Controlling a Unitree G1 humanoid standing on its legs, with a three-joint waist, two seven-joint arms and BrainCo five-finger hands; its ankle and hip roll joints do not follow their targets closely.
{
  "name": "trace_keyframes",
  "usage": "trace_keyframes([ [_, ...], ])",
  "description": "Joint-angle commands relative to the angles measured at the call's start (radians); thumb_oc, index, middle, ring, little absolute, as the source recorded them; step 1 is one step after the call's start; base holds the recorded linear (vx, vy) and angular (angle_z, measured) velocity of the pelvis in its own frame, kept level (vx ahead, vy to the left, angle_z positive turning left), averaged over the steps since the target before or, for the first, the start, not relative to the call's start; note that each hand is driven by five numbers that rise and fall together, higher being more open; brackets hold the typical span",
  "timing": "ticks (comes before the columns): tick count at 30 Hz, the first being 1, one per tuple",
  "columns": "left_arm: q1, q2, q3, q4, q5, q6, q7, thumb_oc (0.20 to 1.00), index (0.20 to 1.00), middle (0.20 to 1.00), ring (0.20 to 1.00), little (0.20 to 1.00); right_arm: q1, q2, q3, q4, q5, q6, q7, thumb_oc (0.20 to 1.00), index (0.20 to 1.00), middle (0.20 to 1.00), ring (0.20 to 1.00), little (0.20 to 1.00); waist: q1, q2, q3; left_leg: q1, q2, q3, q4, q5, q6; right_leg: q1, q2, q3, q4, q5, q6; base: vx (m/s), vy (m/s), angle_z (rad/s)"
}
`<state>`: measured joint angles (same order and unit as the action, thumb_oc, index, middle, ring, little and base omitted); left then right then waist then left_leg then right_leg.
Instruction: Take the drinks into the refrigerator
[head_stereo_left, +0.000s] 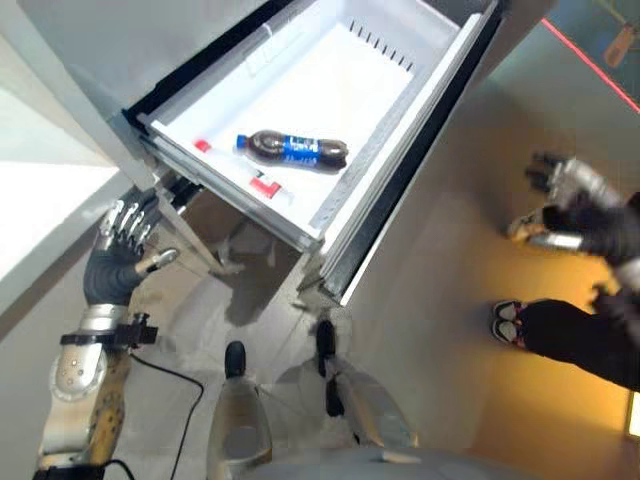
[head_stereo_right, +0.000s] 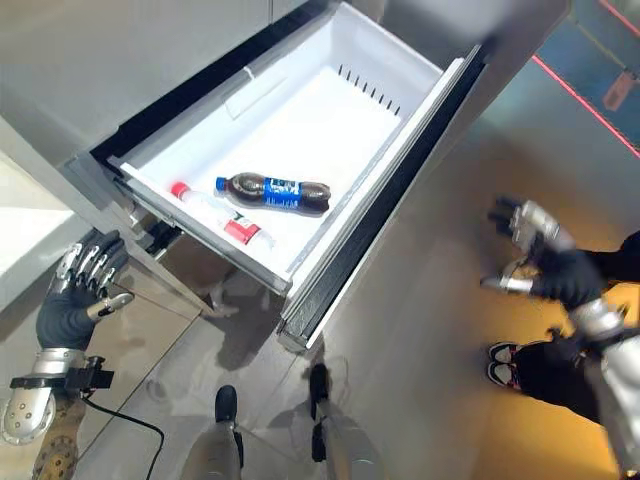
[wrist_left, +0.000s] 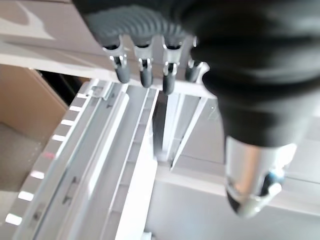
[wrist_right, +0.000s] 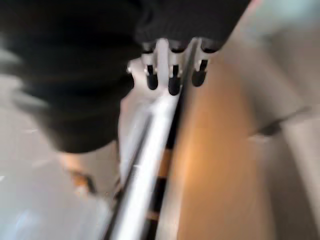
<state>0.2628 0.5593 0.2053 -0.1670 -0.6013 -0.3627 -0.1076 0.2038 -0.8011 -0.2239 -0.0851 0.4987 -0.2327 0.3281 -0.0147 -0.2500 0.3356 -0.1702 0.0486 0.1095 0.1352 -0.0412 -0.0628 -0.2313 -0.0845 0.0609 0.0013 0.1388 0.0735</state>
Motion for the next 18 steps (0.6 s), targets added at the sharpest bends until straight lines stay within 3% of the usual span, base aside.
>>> trace_keyframes([
  [1,-0.169,0.044,0.010,-0.116,0.070,-0.119,-0.064,1.000,1.000,1.000,1.000,1.000,-0.165,-0.006,0.136,0.143,-0.165,-0.047,-0.036,0.200,0.200,0.200,0.200,0.200,-0.032,0.049,-0.043,-0.016,-0.063,-0.049,0.033,-0.080,0.098,0.030,0.007,-0.063,0.113,-0.138,0.019,-0.04,-0.002,-0.05],
  [5,-0.203,0.048,-0.029,-0.107,0.073,-0.122,-0.057,1.000,1.000,1.000,1.000,1.000,-0.260,0.041,0.285,0.241,-0.255,-0.051,-0.070,0.200,0.200,0.200,0.200,0.200,-0.019,0.060,-0.033,-0.016,-0.069,-0.055,0.032,-0.074,0.099,0.035,0.001,-0.066,0.112,-0.139,0.016,-0.02,-0.005,0.03],
  [6,-0.233,0.056,-0.064,-0.105,0.082,-0.124,-0.044,1.000,1.000,1.000,1.000,1.000,-0.337,0.074,0.399,0.304,-0.326,-0.048,-0.083,0.200,0.200,0.200,0.200,0.200,-0.003,0.072,-0.026,-0.015,-0.072,-0.060,0.028,-0.069,0.101,0.038,-0.004,-0.069,0.109,-0.137,0.013,-0.02,-0.011,0.11],
  [7,-0.233,0.057,-0.062,-0.105,0.082,-0.124,-0.043,1.000,1.000,1.000,1.000,1.000,-0.343,0.076,0.403,0.309,-0.327,-0.050,-0.084,0.200,0.200,0.200,0.200,0.200,-0.005,0.071,-0.025,-0.014,-0.072,-0.060,0.027,-0.068,0.101,0.039,-0.004,-0.069,0.109,-0.137,0.013,-0.02,-0.016,0.12],
  [10,-0.269,0.063,-0.113,-0.113,0.084,-0.118,-0.040,1.000,1.000,1.000,1.000,1.000,-0.468,0.092,0.566,0.365,-0.443,-0.049,-0.097,0.200,0.200,0.200,0.200,0.200,0.025,0.098,-0.015,-0.012,-0.082,-0.078,0.009,-0.052,0.101,0.042,-0.014,-0.084,0.107,-0.141,0.010,-0.01,-0.008,0.04],
  [18,-0.310,0.067,-0.171,-0.129,0.055,-0.126,-0.040,1.000,1.000,1.000,1.000,1.000,-0.713,0.178,0.735,0.457,-0.494,-0.058,-0.152,0.200,0.200,0.200,0.200,0.200,0.067,0.128,-0.002,-0.021,-0.099,-0.112,-0.001,-0.034,0.102,0.042,-0.027,-0.109,0.108,-0.143,0.005,-0.01,-0.020,0.18],
])
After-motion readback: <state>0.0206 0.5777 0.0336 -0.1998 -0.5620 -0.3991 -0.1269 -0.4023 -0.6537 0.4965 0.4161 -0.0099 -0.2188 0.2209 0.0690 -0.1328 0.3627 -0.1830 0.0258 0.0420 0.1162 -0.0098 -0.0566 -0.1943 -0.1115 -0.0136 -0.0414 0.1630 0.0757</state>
